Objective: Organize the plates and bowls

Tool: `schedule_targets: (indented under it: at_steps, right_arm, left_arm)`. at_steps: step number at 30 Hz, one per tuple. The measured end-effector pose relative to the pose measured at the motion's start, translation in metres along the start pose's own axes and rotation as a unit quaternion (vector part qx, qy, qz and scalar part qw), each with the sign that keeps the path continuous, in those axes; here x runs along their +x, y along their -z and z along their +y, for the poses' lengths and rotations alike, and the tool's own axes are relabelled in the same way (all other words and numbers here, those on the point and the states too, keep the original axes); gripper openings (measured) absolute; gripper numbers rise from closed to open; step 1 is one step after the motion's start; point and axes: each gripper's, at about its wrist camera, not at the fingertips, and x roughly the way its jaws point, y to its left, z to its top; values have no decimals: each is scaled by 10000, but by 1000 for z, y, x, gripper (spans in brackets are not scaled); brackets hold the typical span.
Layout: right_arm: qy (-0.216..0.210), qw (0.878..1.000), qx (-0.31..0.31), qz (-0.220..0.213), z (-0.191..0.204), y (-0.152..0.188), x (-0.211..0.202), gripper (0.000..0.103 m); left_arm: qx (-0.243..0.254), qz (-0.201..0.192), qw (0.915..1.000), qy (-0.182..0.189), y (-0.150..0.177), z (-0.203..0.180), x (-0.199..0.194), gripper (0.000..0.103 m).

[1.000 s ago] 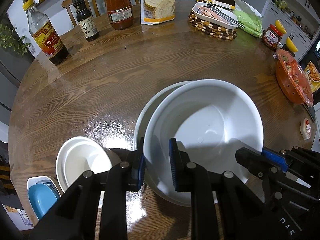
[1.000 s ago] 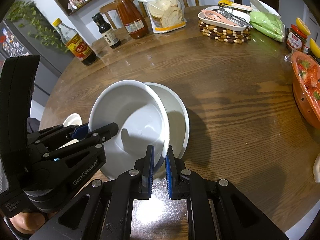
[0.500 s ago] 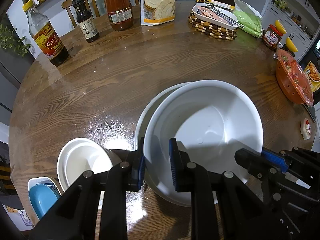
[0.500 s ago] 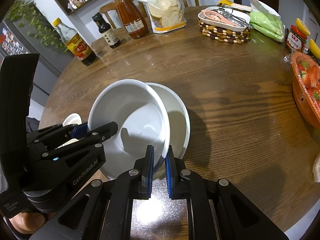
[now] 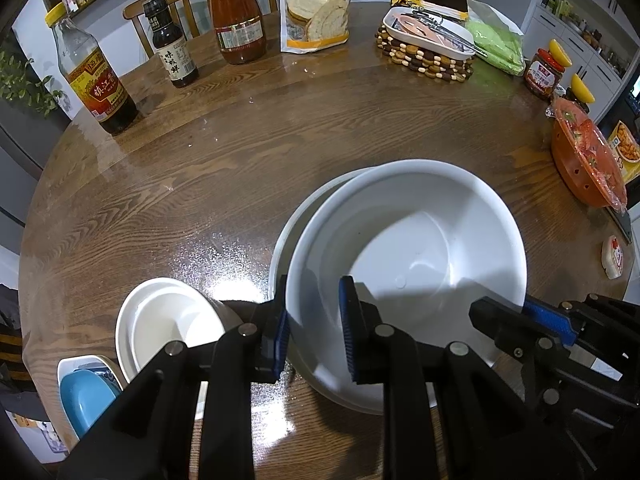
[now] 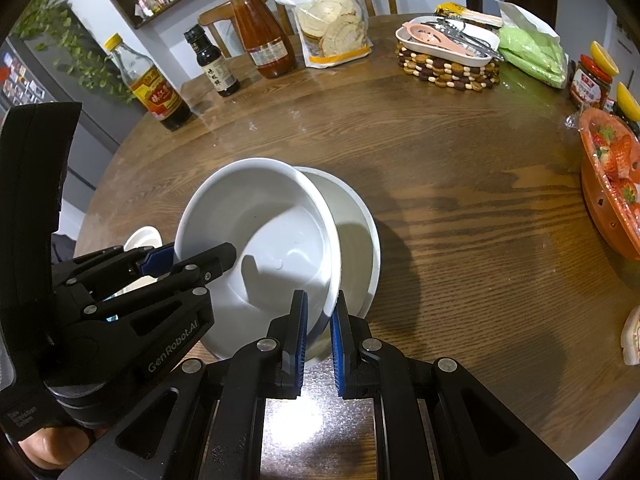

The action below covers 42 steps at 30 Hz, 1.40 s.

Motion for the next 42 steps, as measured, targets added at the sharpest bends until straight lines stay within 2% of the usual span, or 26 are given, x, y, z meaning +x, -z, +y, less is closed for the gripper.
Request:
schedule_targets:
  at_steps: [42]
  right_arm:
    - [20,10000,23,17,1,0,1,12]
  left_arm:
    - [26,-29,10000,-29,-2,-1,-1,23]
